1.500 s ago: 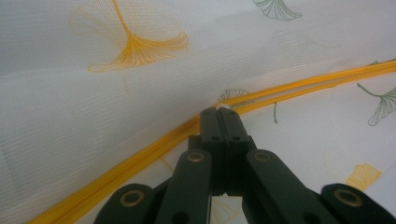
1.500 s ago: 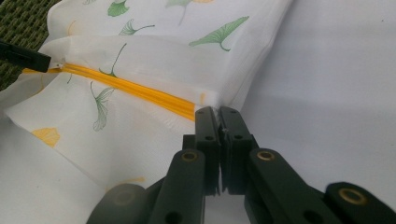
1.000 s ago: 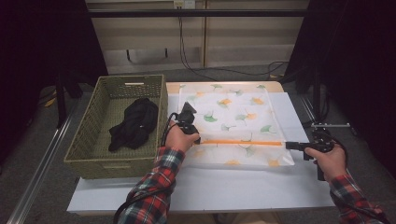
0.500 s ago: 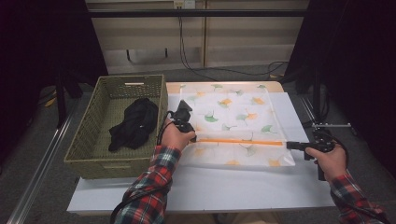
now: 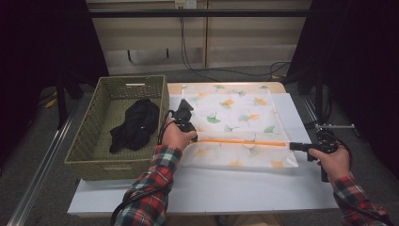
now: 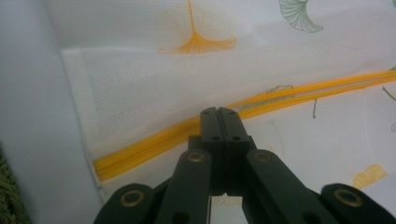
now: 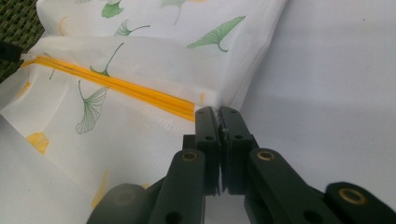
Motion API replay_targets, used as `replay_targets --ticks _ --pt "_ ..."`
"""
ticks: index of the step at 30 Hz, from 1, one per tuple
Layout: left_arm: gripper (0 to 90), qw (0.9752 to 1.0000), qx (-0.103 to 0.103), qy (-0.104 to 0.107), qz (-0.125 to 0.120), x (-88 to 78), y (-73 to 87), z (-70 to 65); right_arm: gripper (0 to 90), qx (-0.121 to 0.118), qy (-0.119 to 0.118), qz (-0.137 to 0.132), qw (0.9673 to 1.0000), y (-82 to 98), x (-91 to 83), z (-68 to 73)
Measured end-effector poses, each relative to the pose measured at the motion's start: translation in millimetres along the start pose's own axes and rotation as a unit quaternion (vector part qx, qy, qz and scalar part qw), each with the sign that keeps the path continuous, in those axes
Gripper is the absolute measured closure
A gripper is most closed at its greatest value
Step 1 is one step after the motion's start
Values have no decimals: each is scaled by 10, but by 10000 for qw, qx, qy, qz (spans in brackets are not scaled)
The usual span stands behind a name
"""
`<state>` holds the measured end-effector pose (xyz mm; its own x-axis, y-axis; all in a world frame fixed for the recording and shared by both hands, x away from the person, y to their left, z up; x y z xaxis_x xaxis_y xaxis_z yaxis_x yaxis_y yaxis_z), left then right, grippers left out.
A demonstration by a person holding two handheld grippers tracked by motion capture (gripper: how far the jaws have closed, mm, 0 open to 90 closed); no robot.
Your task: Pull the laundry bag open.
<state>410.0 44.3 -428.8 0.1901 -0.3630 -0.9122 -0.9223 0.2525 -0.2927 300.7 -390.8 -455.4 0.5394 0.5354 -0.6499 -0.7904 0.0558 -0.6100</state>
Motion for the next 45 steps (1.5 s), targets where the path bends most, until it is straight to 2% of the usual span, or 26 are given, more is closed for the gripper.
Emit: replay_targets --ticks 2,4,8,9,10,14,17,18,21,26,31,35,37,41,45 --pt "900 10000 -36 31 -8 0 2 6 875 -40 28 -12 10000 1 -3 -12" --pt "900 10000 22 -28 20 -4 3 19 875 -41 39 -5 10000 3 -5 -15" --pt "900 10000 -74 19 29 -14 0 38 875 -35 41 2 10000 4 0 -15" --pt "900 10000 -29 -38 37 -16 -2 51 875 -37 49 -9 10000 2 -3 -15" --pt "900 9999 -108 -46 26 -15 -2 48 875 -46 52 -14 10000 -1 -4 -16" --pt "900 10000 -66 -15 52 -31 -14 61 875 -36 64 -22 10000 -3 -11 -21" --pt "900 9999 -115 24 26 -35 -21 53 875 -21 62 -12 10000 -4 -16 -27" --pt "900 10000 -72 -36 33 -41 -25 60 875 -26 72 -31 10000 -5 -16 -32" --pt "900 9999 -136 0 7 -59 -31 75 875 -30 92 -37 9999 -4 -21 -45" --pt "900 9999 -148 -87 -13 -98 -41 102 875 1 86 -46 10000 -3 -28 -57" --pt "900 9998 -206 -60 -21 -136 -46 117 875 12 105 -59 9999 -1 -35 -77" --pt "900 9998 -168 -90 -55 -160 -61 132 875 19 134 -40 9999 0 -32 -77" --pt "900 9997 -127 -192 -44 -171 -68 140 875 13 145 -36 9999 0 -32 -80" --pt "900 9995 -267 -158 -100 -188 -68 173 875 30 188 -62 9998 6 -42 -104" --pt "900 9996 -209 -162 -100 -205 -71 190 874 37 184 -53 9998 10 -46 -115"
Point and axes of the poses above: each handheld gripper's, and its own axes: x roughly forward along the jaws, y roughly out of its underside, z roughly to its left, the point moved 1 cm from there along x, roughly forward along the jaws, and after that the axes turned 4 degrees about -y, right-handed, at the moved point
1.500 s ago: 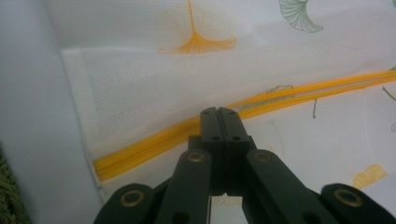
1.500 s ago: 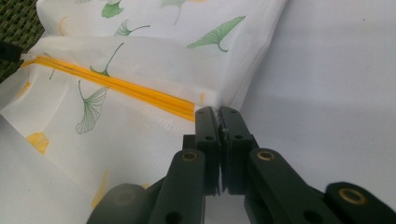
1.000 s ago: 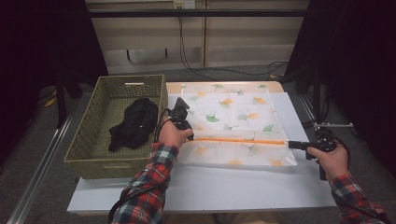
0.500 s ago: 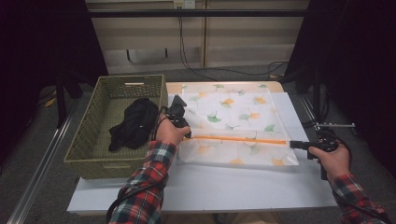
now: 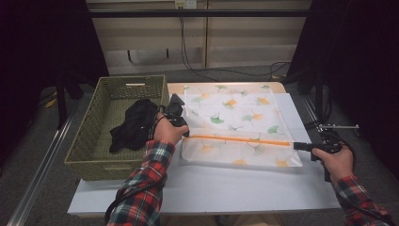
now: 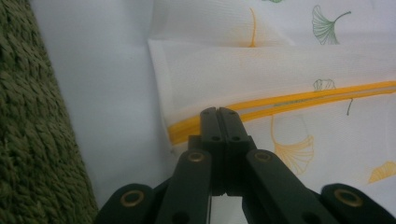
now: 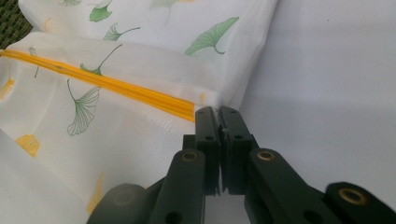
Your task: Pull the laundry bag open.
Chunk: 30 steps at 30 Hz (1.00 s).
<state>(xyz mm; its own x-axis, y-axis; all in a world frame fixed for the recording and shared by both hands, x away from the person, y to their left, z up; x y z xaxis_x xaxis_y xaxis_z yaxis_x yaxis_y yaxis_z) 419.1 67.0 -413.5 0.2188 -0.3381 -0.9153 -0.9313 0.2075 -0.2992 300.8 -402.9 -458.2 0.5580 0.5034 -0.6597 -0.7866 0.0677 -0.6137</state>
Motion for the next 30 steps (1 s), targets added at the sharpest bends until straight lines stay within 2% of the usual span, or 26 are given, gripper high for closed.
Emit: replay_targets --ticks 3,10,15,22,23,30 --pt "900 10000 -39 48 -16 -11 -3 3 875 37 -14 3 10000 0 -1 -1" --pt "900 9999 -115 6 -69 -47 -4 49 875 9 45 -3 10000 2 -4 -27" --pt "900 10000 -73 22 -38 -68 -3 66 875 15 49 3 10000 2 -7 -33" --pt "900 9998 -173 33 -76 -80 -5 83 874 47 68 1 10000 3 -10 -42" --pt "900 9999 -113 9 -84 -87 -7 93 874 23 73 15 10000 4 -9 -50" --pt "900 9998 -166 20 -87 -107 -15 90 875 16 76 13 10000 1 -9 -50"
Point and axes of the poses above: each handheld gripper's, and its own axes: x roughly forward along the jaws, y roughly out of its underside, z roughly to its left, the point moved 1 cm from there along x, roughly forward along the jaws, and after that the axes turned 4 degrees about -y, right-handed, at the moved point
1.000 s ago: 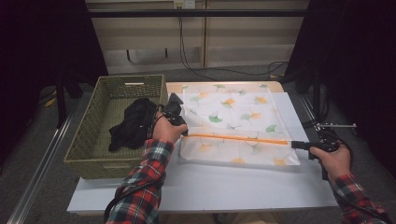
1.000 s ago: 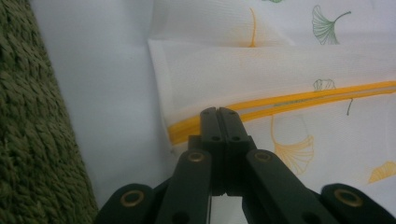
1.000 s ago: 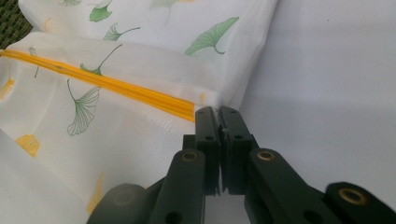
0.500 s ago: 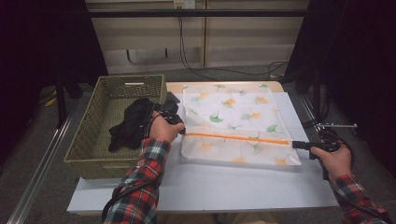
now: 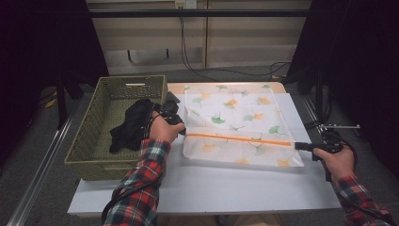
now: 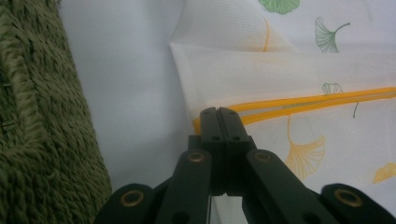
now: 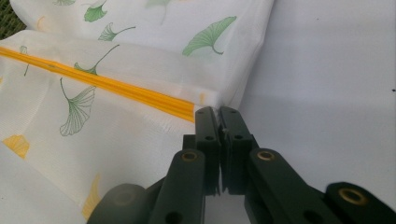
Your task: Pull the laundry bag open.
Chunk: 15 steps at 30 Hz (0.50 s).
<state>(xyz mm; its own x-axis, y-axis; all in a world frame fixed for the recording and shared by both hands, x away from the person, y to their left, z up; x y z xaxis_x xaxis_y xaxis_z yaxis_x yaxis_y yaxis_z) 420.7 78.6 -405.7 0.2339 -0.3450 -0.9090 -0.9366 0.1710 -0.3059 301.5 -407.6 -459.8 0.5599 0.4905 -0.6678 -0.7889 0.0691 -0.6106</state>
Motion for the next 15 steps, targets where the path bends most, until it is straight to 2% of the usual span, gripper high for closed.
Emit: replay_targets --ticks 2,5,15 --pt "900 10000 65 -30 22 -6 -1 16 875 5 8 -6 10000 2 -1 -5" --pt "900 10000 -7 2 8 -13 0 27 875 6 18 -7 10000 4 -2 -10" --pt "900 10000 17 -19 -1 -38 -3 35 875 3 65 34 10000 8 4 -17"
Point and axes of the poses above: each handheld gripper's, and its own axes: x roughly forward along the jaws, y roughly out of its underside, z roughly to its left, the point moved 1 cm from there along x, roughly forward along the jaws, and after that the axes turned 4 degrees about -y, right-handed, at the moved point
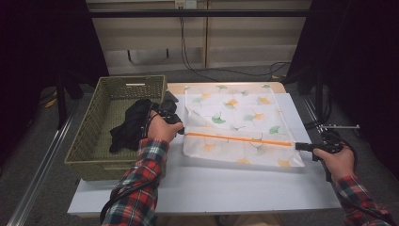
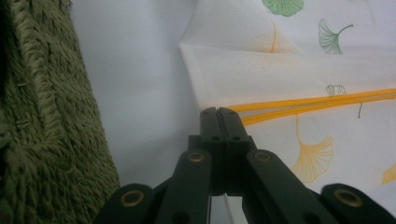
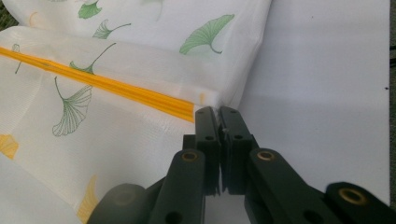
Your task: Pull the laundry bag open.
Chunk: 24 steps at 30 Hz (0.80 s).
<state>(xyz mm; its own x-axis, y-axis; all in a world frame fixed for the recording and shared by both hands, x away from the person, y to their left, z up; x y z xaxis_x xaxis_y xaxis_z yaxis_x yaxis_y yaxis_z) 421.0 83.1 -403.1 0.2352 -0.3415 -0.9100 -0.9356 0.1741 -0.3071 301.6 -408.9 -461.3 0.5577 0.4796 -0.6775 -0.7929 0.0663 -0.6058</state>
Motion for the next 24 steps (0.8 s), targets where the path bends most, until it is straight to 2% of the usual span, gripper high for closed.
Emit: replay_targets --ticks 8,15,16,20,24 --pt "900 10000 -49 55 18 14 16 0 874 -2 4 -58 10000 -2 -6 2" --pt "900 9999 86 143 -4 -26 46 -60 871 -54 39 -14 10000 -10 -1 29" --pt "900 9998 41 173 -16 -26 51 -70 870 -52 59 -33 10000 -8 3 27" --pt "900 9998 129 170 -3 -40 71 -62 863 -107 11 -35 9999 -7 11 35" --pt "900 9997 126 225 3 -37 107 -80 823 -138 4 -80 9999 -6 27 39"
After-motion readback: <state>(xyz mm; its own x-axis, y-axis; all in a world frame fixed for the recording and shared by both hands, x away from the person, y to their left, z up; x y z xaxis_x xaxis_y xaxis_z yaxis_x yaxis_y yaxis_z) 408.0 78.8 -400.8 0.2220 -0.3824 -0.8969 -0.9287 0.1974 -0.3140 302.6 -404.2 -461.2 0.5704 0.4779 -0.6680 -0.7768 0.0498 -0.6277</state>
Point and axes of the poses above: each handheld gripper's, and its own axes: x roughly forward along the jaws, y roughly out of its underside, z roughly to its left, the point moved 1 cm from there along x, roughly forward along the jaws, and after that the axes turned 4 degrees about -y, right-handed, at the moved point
